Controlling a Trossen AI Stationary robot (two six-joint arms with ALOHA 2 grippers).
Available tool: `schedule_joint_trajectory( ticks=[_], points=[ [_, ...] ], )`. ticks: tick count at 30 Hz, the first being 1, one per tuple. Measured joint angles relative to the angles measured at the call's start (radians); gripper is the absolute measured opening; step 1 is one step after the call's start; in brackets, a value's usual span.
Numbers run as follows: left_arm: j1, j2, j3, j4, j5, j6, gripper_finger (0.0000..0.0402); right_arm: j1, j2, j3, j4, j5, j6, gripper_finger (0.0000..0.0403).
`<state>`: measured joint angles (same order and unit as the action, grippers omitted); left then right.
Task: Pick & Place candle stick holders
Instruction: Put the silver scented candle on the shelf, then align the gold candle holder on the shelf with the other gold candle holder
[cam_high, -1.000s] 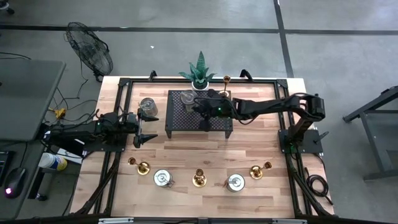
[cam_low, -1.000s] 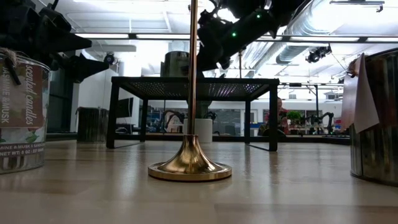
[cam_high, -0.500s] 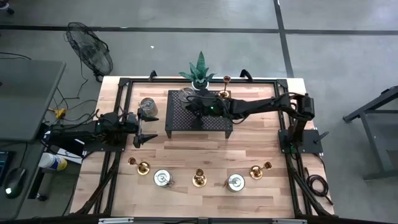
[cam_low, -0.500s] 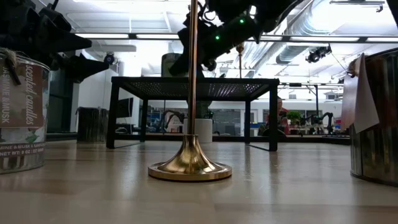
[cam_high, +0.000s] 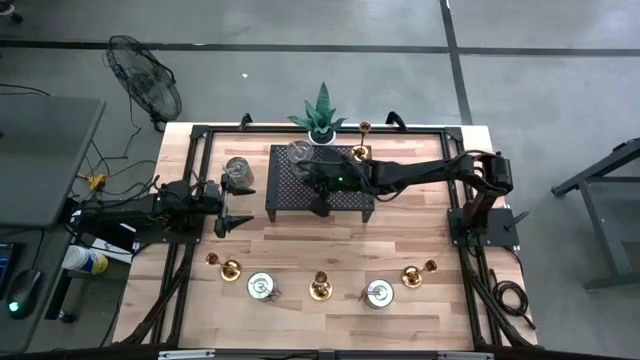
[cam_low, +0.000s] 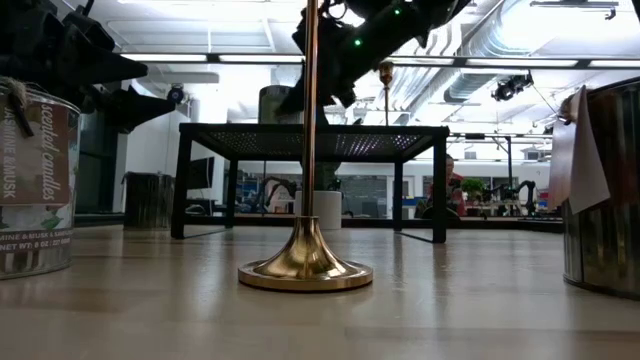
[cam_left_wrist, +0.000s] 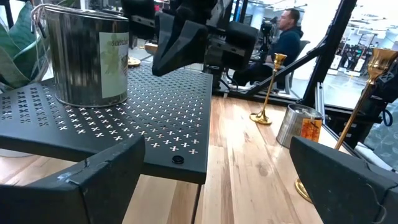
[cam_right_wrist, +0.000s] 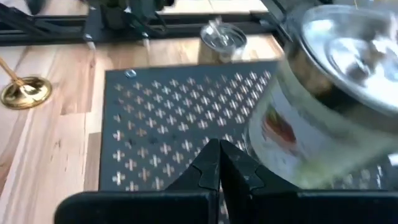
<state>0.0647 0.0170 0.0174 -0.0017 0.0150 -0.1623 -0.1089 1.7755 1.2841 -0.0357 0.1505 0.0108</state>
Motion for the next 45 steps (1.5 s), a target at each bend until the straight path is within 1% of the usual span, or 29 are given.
schedule_joint_trajectory(
  ticks=[4, 7, 11, 15, 25, 33, 40, 45],
  points=[
    [0.0, 0.0, 0.0, 0.0, 0.0, 0.0, 0.0392, -0.002, -0.029, -0.034, -0.045, 0.043, 0.065, 0.0],
    [0.0, 0.0, 0.0, 0.0, 0.0, 0.0, 0.0392, -0.003, -0.03, -0.056, -0.058, 0.08, 0.068, 0.0],
    [0.0, 0.0, 0.0, 0.0, 0.0, 0.0, 0.0392, -0.013, -0.031, -0.057, -0.056, 0.092, 0.063, 0.0],
    [0.0, 0.0, 0.0, 0.0, 0.0, 0.0, 0.0392, -0.02, -0.031, -0.057, -0.055, 0.146, 0.056, 0.0],
    [0.0, 0.0, 0.0, 0.0, 0.0, 0.0, 0.0392, -0.036, -0.023, -0.057, 0.021, 0.135, 0.034, 0.0],
    [0.0, 0.0, 0.0, 0.0, 0.0, 0.0, 0.0392, -0.056, -0.019, -0.057, 0.059, 0.177, 0.023, 0.0],
    [0.0, 0.0, 0.0, 0.0, 0.0, 0.0, 0.0392, -0.045, -0.025, -0.056, 0.028, 0.159, 0.015, 0.0],
    [0.0, 0.0, 0.001, 0.0, 0.0, 0.0, 0.0392, -0.016, -0.07, -0.056, -0.043, 0.15, 0.039, 0.0]
  ],
)
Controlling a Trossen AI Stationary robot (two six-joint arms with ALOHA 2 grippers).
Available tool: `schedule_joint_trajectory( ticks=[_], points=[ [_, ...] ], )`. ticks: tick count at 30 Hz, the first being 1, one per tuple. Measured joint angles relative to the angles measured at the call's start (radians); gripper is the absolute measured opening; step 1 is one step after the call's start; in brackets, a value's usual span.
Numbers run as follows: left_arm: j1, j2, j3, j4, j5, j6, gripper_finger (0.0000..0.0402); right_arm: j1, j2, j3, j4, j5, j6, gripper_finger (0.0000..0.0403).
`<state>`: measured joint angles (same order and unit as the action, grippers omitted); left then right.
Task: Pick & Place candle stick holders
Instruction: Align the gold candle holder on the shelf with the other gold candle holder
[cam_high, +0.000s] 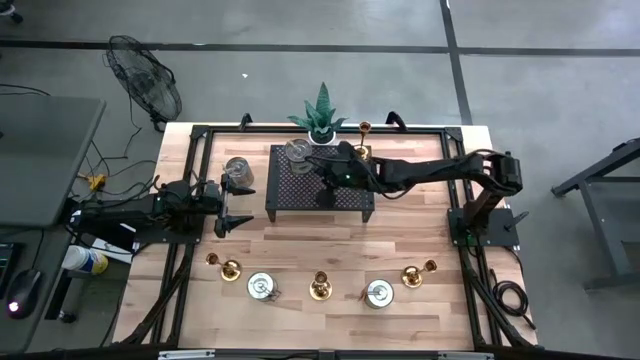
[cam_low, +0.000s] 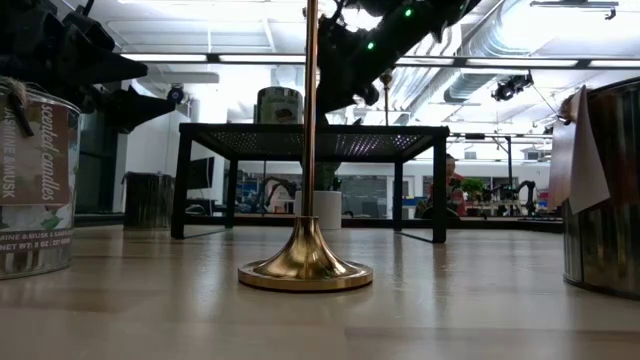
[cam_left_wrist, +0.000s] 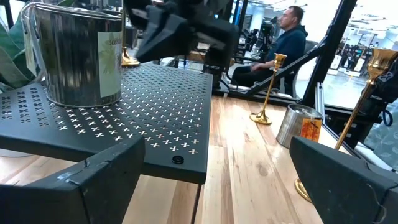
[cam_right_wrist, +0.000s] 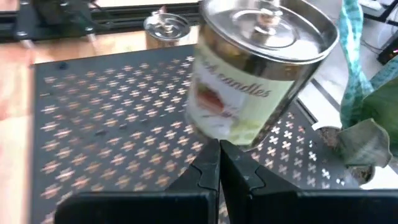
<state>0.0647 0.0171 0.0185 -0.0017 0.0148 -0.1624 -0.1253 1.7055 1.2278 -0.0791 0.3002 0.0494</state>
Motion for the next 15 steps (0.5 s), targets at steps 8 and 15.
schedule_joint_trajectory(
  ticks=[8, 15],
  points=[
    [0.0, 0.0, 0.0, 0.0, 0.0, 0.0, 0.0392, 0.047, -0.119, 0.0, -0.249, -0.054, 0.003, 0.0],
    [0.0, 0.0, 0.0, 0.0, 0.0, 0.0, 0.0392, 0.093, -0.224, 0.001, -0.506, -0.128, 0.003, 0.0001]
  ],
)
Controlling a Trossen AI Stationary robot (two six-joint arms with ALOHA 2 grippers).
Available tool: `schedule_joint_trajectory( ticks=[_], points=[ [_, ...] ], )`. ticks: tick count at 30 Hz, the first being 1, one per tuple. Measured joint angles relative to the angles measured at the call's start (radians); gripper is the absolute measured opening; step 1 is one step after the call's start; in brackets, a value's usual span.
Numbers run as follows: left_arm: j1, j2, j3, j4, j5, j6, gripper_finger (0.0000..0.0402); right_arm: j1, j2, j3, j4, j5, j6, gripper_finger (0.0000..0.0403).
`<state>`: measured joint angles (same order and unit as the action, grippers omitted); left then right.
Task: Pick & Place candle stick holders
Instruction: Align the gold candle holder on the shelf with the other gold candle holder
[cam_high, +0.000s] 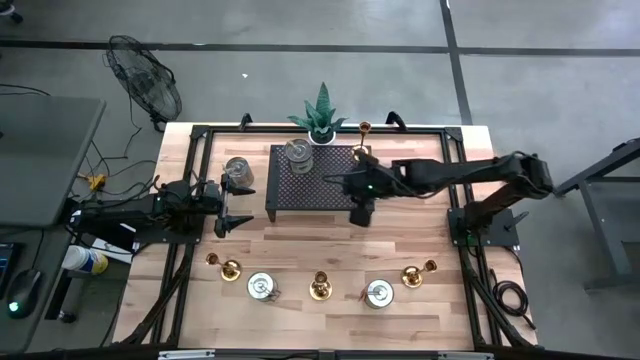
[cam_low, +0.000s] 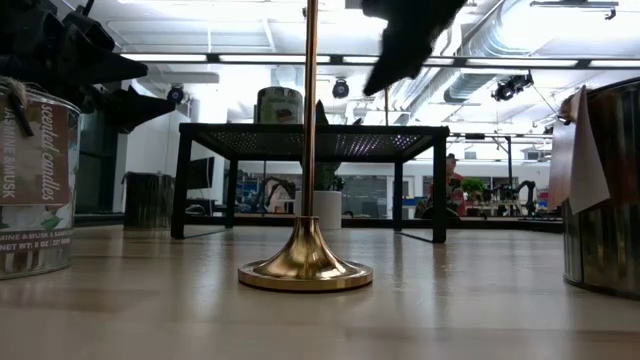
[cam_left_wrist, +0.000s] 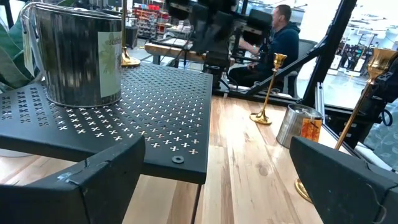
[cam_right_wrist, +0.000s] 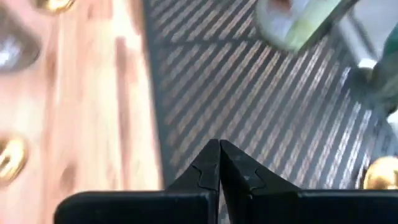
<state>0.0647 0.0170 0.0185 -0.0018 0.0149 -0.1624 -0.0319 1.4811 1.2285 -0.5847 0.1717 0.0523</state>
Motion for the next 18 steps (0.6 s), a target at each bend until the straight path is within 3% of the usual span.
schedule_joint_trajectory(
  ticks=[7, 18],
  points=[
    [0.0, 0.0, 0.0, 0.0, 0.0, 0.0, 0.0392, 0.063, -0.121, 0.0, -0.297, 0.017, 0.055, 0.0036],
    [0.0, 0.0, 0.0, 0.0, 0.0, 0.0, 0.0392, 0.208, -0.265, 0.0, -0.668, 0.02, 0.307, 0.0193]
  ],
)
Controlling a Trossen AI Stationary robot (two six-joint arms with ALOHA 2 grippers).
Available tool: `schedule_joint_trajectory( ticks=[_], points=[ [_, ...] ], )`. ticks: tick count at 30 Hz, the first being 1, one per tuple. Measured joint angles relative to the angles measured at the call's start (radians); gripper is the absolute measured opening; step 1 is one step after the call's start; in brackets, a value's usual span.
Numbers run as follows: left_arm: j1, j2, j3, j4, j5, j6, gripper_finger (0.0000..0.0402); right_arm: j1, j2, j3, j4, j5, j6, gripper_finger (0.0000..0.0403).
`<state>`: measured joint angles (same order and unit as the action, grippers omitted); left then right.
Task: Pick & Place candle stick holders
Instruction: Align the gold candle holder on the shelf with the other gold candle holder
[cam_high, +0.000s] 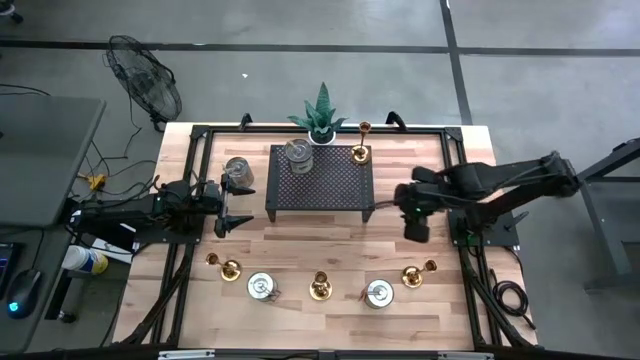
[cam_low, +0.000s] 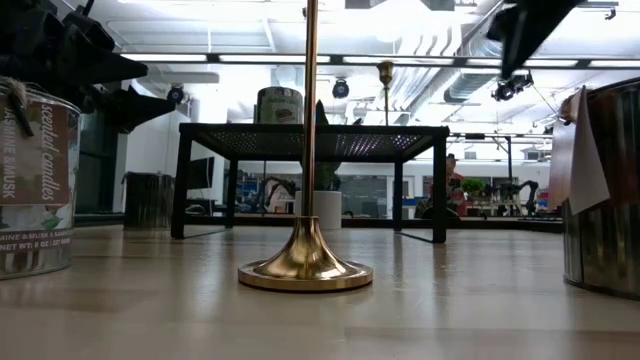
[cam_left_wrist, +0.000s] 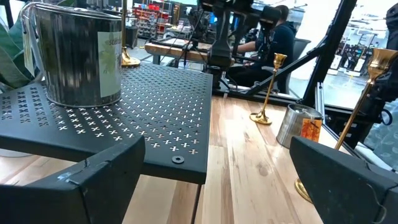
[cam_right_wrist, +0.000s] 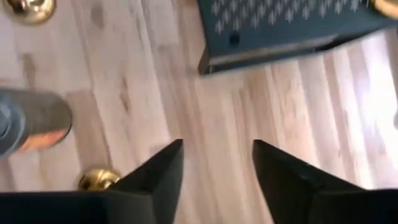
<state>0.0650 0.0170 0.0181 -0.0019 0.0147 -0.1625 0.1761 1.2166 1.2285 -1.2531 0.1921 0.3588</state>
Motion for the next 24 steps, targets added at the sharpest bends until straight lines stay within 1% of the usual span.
schedule_joint_trajectory(
  ticks=[6, 10, 13, 18, 24],
  points=[
    [0.0, 0.0, -0.001, 0.0, 0.0, 0.0, 0.0392, 0.124, -0.065, 0.0, -0.095, -0.003, 0.066, 0.0264],
    [0.0, 0.0, -0.001, 0.0, 0.0, 0.0, 0.0392, 0.2, -0.08, 0.0, -0.145, -0.07, 0.07, 0.0296],
    [0.0, 0.0, -0.001, 0.0, 0.0, 0.0, 0.0392, 0.254, -0.08, 0.0, -0.174, -0.137, 0.072, 0.0307],
    [0.0, 0.0, -0.001, 0.0, 0.0, 0.0, 0.0392, 0.332, -0.08, 0.0, -0.214, -0.254, 0.116, 0.0309],
    [0.0, 0.0, -0.001, 0.0, 0.0, 0.0, 0.0392, 0.379, -0.042, -0.001, -0.197, -0.252, 0.158, 0.031]
  ],
)
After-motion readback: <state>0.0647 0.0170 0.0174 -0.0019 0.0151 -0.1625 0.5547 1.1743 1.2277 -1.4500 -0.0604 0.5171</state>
